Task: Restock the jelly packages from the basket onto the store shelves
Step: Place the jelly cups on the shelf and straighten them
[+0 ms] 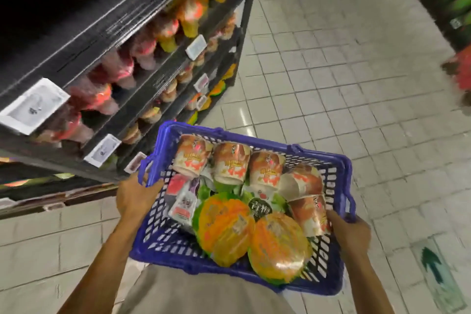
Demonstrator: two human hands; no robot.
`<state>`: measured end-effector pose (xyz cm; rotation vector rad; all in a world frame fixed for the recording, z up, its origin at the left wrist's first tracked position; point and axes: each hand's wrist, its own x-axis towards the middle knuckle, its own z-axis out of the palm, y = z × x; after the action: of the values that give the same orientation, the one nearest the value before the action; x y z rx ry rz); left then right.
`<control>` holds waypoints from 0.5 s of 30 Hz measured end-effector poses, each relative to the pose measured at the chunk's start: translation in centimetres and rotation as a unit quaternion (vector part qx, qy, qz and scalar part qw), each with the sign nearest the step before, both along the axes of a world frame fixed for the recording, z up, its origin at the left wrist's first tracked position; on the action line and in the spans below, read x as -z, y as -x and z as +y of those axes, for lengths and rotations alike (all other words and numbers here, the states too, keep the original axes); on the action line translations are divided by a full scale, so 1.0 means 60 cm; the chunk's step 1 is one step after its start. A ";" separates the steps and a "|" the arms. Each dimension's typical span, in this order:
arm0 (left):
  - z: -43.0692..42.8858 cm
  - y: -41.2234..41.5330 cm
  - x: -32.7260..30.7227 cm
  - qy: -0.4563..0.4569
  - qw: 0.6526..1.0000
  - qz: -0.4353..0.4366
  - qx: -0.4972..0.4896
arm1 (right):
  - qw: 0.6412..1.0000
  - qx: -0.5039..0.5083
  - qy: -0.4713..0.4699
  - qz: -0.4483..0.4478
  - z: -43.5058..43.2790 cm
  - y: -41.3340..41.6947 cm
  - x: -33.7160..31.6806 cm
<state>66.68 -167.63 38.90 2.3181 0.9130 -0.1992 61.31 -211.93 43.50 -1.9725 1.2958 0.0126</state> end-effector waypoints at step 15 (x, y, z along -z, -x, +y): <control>-0.184 -0.064 -0.002 0.052 0.945 0.067 -0.317 | 0.948 -0.305 -0.048 0.075 -0.097 -0.541 0.049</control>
<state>70.53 -178.68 39.02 1.8176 1.6203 -0.1255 93.77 -217.76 40.57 -2.2420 0.7070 0.5248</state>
